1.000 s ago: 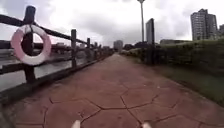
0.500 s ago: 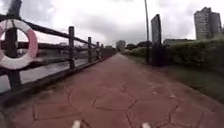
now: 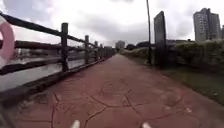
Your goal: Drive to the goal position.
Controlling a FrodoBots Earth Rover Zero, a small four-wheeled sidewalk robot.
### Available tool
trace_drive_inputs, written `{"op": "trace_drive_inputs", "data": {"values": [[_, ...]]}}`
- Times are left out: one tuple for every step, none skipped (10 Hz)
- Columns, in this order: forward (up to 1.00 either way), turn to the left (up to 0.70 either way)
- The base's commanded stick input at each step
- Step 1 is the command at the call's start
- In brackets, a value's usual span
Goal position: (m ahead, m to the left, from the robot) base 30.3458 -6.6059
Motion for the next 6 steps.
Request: {"op": "trace_drive_inputs", "data": {"values": [[0.85, -0.24], [0.85, -0.24], [0.85, -0.24], [0.85, -0.24], [0.85, -0.24], [0.85, 0.1]]}}
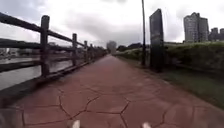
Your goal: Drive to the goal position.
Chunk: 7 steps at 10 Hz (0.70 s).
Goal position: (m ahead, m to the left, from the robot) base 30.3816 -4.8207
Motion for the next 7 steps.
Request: {"op": "trace_drive_inputs", "data": {"values": [[0.85, 0.1], [0.85, 0.1], [0.85, 0.1], [0.85, 0.1], [0.85, 0.1], [0.85, 0.1], [0.85, 0.1]]}}
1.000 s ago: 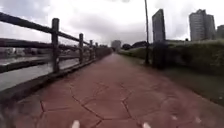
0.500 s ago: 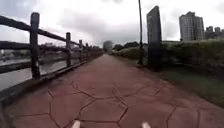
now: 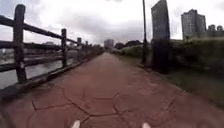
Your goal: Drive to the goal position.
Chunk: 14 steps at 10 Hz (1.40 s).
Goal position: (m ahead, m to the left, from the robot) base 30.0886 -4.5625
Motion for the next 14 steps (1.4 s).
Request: {"op": "trace_drive_inputs", "data": {"values": [[0.85, 0.1], [0.85, 0.1], [0.85, 0.1], [0.85, 0.02], [0.85, -0.13], [0.85, -0.24], [0.85, -0.24], [0.85, -0.24], [0.85, -0.24], [0.85, -0.21], [0.85, 0.05], [0.85, 0.1], [0.85, 0.1], [0.85, 0.1]]}}
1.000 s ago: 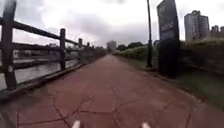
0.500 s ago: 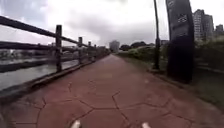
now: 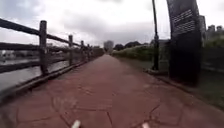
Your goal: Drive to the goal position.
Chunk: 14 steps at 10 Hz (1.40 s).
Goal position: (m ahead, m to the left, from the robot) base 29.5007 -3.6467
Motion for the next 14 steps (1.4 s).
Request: {"op": "trace_drive_inputs", "data": {"values": [[0.85, 0.1], [0.85, 0.1], [0.85, 0.02], [0.85, -0.24], [0.85, 0.1], [0.85, 0.1], [0.85, 0.1], [0.85, 0.1], [0.85, 0.1], [0.85, 0.1], [0.85, -0.08], [0.85, -0.24], [0.85, -0.24], [0.85, -0.18]]}}
